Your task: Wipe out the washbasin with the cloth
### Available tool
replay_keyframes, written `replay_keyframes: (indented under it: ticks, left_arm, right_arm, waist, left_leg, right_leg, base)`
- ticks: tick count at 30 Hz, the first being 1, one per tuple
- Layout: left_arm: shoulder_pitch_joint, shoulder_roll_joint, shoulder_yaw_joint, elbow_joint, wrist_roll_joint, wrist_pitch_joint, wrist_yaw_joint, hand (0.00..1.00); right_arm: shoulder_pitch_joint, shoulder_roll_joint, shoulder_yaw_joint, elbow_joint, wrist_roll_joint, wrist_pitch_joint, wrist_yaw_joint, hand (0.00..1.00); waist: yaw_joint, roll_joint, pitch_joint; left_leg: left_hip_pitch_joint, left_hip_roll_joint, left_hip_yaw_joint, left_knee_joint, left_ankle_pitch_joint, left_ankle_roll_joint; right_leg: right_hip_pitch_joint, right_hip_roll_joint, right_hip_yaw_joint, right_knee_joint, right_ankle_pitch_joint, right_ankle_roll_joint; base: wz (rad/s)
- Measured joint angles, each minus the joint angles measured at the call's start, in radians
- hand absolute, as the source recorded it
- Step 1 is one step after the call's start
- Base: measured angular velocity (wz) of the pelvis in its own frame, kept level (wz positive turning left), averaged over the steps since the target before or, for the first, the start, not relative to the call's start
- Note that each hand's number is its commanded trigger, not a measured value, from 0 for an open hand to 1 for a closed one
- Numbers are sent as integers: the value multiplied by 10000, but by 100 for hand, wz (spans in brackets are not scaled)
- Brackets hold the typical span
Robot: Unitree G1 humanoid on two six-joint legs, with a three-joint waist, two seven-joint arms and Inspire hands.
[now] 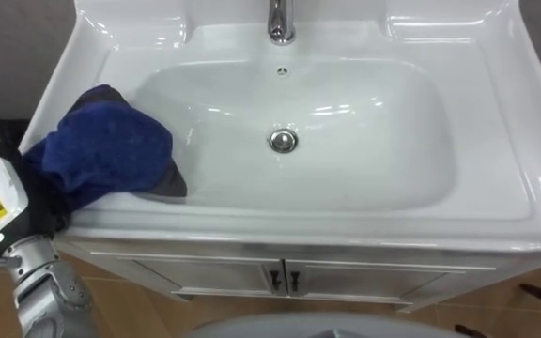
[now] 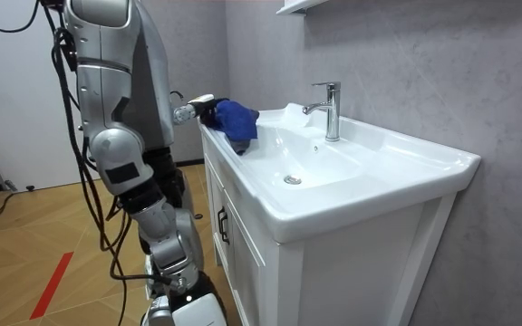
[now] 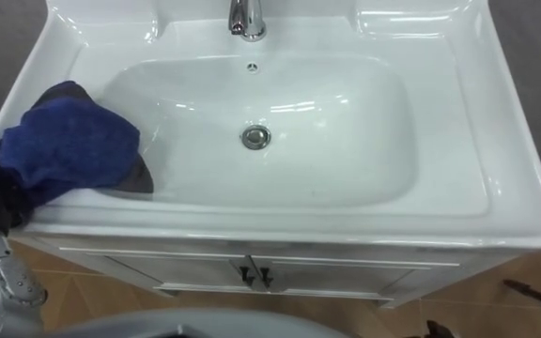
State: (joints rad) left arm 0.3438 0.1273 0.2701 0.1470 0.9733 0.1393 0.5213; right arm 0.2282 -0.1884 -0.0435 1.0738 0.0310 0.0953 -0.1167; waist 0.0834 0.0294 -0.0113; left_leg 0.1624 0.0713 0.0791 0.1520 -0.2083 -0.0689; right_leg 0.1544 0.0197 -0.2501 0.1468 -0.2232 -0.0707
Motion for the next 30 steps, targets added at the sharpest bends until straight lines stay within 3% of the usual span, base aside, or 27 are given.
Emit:
replay_keyframes:
  ticks: [11, 12, 16, 19, 30]
  left_arm:
    - [-123, 1, 2, -118, -430, -226, -6, 0]
    - [-144, 3, 5, -272, -599, -226, -45, 0]
    - [-207, 61, 59, -1756, -675, -350, -52, 0]
    - [-558, 242, 60, -1915, -675, -582, -22, 0]
    - [-1093, 275, 200, -3579, -699, -1167, 6, 0]
  right_arm:
    - [-13, 7, 10, 52, 514, -165, 348, 0]
    - [-20, 9, 10, 51, 501, -172, 389, 0]
    - [-14, 8, 5, 54, 436, -342, 427, 0]
    - [-28, 18, 18, 104, 430, -550, 436, 0]
    - [-68, 256, 16, 440, 767, -1036, 437, 0]
  waist:
    - [20, 32, -23]
    - [16, 62, -38]
    - [51, -38, 37]
    - [49, 12, 54]
    - [20, 128, 99]
  left_leg:
    - [42, -5, -115, -1, 0, 0]
    - [40, -4, -143, 4, 0, 0]
    - [27, -12, -267, 5, 0, 0]
    - [-4, -23, -279, 6, 0, 0]
    - [-181, -69, -294, 73, 0, 0]
  right_leg:
    - [34, -4, -136, 9, 0, 0]
    - [37, -4, -166, 20, 0, 0]
    - [39, -3, -184, 12, 0, 0]
    - [43, -4, -200, -31, 16, 26]
    - [-21, -35, -212, -149, 41, 54]
  base:
    - [3]
    - [6]
    - [5]
    - [4]
    - [0]
